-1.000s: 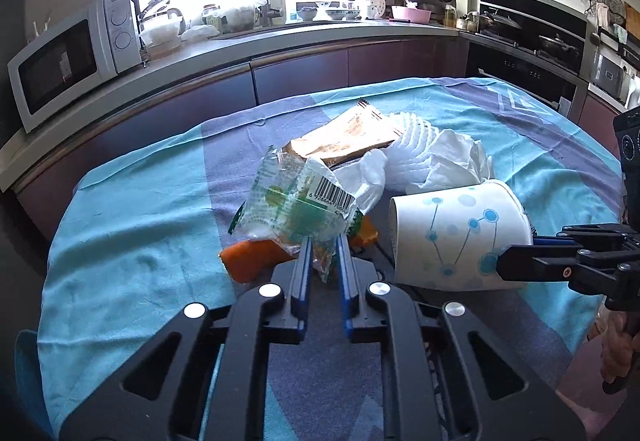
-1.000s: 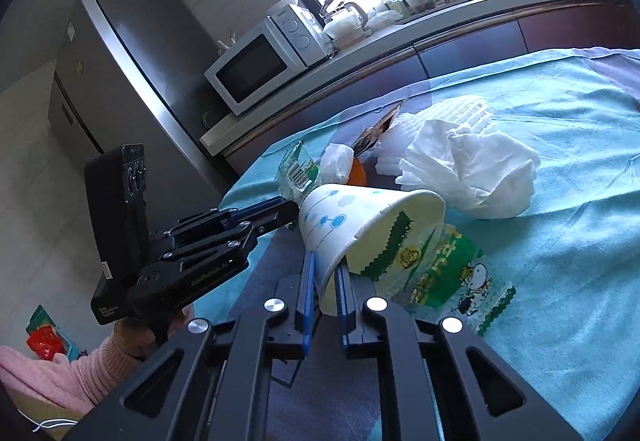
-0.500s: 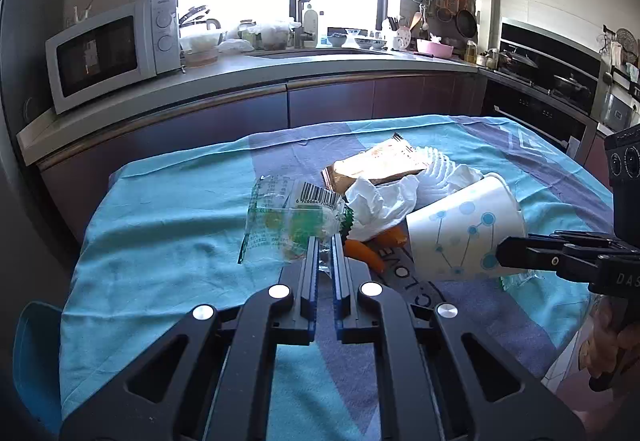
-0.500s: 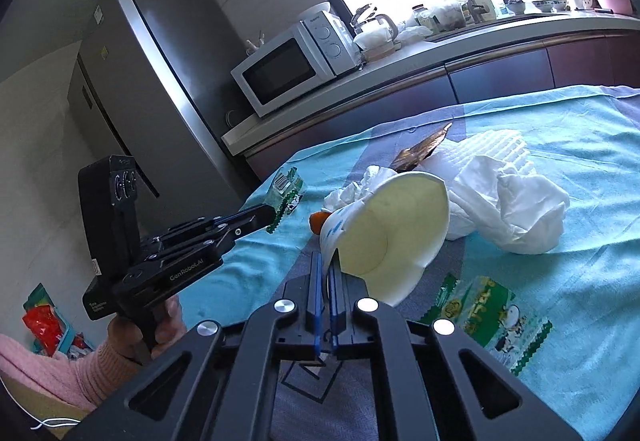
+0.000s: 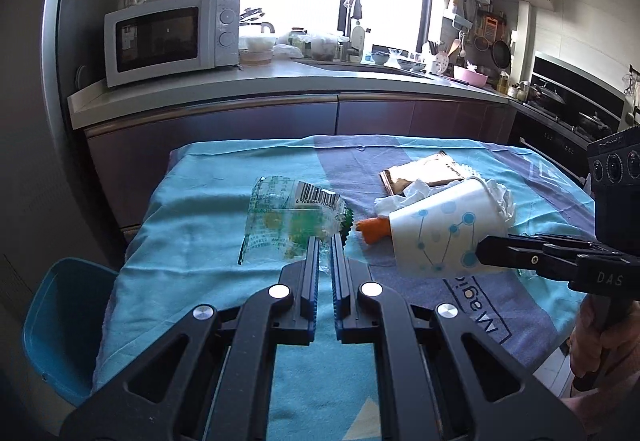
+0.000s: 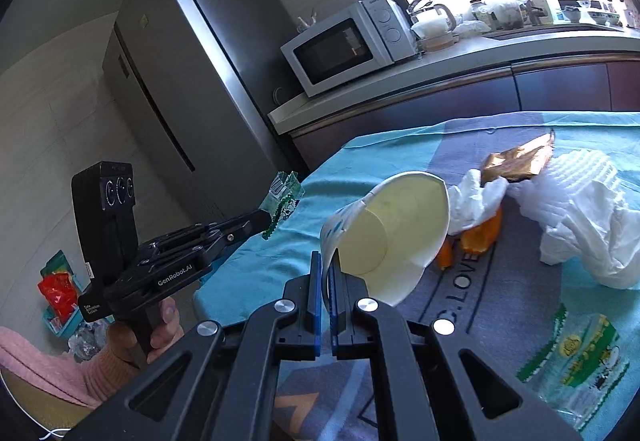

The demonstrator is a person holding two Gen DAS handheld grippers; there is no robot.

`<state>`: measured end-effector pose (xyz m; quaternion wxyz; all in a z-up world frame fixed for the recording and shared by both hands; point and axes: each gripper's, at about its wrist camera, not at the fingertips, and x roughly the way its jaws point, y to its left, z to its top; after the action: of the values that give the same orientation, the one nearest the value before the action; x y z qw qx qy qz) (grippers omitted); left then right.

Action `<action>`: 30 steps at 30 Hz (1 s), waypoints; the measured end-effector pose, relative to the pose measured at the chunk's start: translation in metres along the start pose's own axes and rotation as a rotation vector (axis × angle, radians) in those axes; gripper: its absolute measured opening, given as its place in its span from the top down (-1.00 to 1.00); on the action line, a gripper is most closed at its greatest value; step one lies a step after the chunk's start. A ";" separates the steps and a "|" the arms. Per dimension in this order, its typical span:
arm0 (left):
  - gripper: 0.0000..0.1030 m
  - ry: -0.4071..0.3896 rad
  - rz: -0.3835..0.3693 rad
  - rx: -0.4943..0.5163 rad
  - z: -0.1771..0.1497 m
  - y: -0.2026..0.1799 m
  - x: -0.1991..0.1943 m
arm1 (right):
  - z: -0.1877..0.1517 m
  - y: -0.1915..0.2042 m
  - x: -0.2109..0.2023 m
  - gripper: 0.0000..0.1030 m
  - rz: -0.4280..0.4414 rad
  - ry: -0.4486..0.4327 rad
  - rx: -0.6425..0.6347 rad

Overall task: Collect trash
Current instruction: 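Carry the plastic bag and paper cup over to the teal bin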

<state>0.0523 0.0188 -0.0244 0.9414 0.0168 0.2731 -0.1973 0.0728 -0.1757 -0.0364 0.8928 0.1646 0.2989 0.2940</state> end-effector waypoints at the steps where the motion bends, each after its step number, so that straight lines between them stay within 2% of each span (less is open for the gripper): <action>1: 0.87 -0.002 0.009 -0.008 -0.001 0.005 -0.004 | 0.002 0.003 0.005 0.95 0.013 0.007 -0.007; 20: 0.88 -0.032 0.257 -0.187 -0.033 0.127 -0.076 | 0.028 0.078 0.109 0.95 0.235 0.165 -0.146; 30: 0.88 -0.029 0.369 -0.259 -0.047 0.177 -0.090 | 0.033 0.111 0.153 0.95 0.282 0.235 -0.198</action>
<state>0.0257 0.2212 -0.0311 0.9596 -0.0573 0.2750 0.0150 0.1456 0.0016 -0.0260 0.8137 0.0809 0.3446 0.4611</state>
